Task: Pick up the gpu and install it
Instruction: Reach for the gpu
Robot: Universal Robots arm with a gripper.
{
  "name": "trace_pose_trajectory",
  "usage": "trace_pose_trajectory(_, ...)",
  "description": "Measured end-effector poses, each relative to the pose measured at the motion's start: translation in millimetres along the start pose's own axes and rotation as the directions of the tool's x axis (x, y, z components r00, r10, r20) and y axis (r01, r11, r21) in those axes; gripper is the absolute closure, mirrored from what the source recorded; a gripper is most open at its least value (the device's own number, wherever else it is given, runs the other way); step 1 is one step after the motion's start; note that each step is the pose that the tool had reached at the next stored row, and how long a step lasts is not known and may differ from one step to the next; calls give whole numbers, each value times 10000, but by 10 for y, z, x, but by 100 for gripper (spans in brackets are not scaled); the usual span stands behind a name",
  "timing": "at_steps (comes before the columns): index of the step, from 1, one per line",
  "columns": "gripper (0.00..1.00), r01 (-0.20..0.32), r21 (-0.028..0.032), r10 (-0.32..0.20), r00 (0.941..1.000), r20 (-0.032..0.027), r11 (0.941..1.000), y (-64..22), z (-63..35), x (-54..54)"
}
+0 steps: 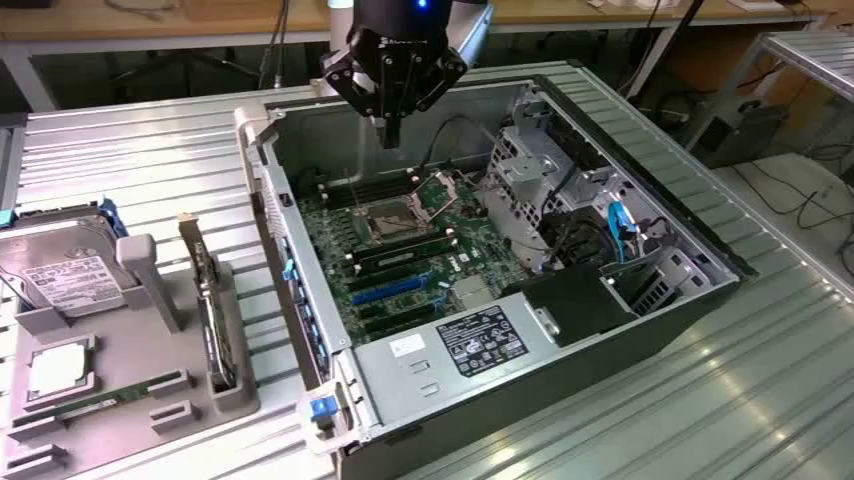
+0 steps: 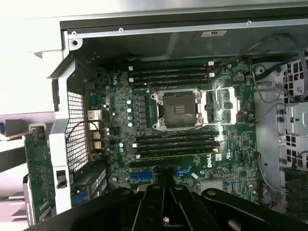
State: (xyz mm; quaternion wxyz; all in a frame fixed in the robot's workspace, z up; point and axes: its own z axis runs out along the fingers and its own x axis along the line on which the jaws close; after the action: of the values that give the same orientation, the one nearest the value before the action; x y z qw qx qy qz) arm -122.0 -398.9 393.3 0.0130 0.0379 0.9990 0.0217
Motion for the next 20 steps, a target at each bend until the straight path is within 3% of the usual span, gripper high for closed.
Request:
trace_pose_trajectory(14, 89, -2, 2, 2, 10000, 0, 10000, -3, -1, 14)
trace_pose_trajectory(20, 89, 1, 1, -1, 10000, 1, 10000, -72, -9, 245)
